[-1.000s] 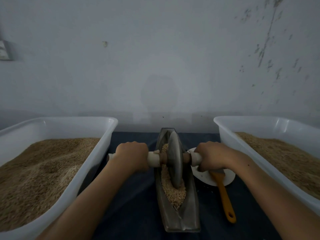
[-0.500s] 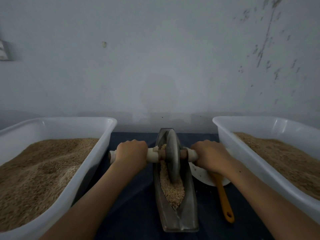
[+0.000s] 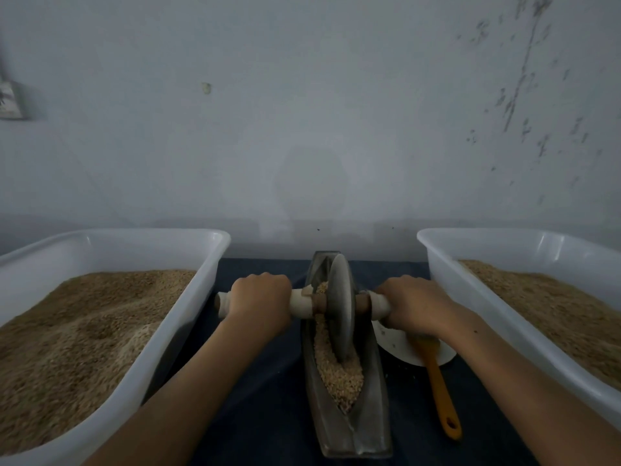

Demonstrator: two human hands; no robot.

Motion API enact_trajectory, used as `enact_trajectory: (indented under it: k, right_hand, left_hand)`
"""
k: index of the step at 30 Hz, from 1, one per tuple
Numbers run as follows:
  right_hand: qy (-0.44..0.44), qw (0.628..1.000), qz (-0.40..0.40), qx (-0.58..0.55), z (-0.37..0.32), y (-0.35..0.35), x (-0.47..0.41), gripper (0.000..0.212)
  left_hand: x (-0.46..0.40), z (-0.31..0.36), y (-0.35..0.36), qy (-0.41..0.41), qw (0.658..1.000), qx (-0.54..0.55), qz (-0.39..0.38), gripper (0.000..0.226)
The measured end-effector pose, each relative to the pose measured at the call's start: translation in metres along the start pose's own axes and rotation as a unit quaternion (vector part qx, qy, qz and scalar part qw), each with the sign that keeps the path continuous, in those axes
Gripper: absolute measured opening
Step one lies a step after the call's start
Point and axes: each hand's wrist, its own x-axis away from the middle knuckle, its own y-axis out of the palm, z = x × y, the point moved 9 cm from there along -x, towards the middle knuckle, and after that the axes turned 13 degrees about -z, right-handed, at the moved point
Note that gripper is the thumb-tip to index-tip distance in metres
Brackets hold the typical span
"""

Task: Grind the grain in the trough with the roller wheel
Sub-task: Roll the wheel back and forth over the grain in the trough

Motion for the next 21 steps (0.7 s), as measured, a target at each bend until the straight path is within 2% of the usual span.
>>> enact_trajectory:
  k: [3, 5, 9, 12, 15, 18, 21]
  right_hand:
    - [0.006, 0.997, 0.079, 0.005, 0.0, -0.009, 0.003, 0.003]
    - [0.007, 0.995, 0.095, 0.001, -0.001, -0.01, 0.004, 0.005]
    - [0.006, 0.999, 0.033, 0.015, -0.003, -0.006, 0.004, 0.001]
    - [0.002, 0.998, -0.062, -0.006, -0.003, 0.003, 0.007, 0.019]
    - [0.011, 0.992, -0.12, -0.024, -0.002, 0.008, 0.01, 0.027]
    - [0.016, 0.993, -0.117, -0.02, -0.002, 0.008, 0.01, 0.028]
    - [0.02, 0.997, -0.074, -0.008, -0.002, 0.004, 0.007, 0.022]
  left_hand:
    - [0.001, 0.001, -0.003, -0.01, 0.999, 0.006, 0.034, 0.022]
    - [0.001, 0.001, -0.003, -0.009, 0.999, 0.007, 0.038, 0.023]
    - [-0.001, 0.0, 0.001, -0.003, 1.0, -0.003, 0.009, 0.024]
    - [-0.001, 0.0, 0.004, 0.012, 1.0, -0.013, -0.023, 0.027]
    - [0.0, 0.001, 0.007, 0.027, 0.998, -0.021, -0.054, 0.03]
    - [0.0, 0.0, 0.008, 0.027, 0.998, -0.019, -0.058, 0.03]
    - [-0.002, -0.001, 0.005, 0.018, 0.999, -0.008, -0.029, 0.026]
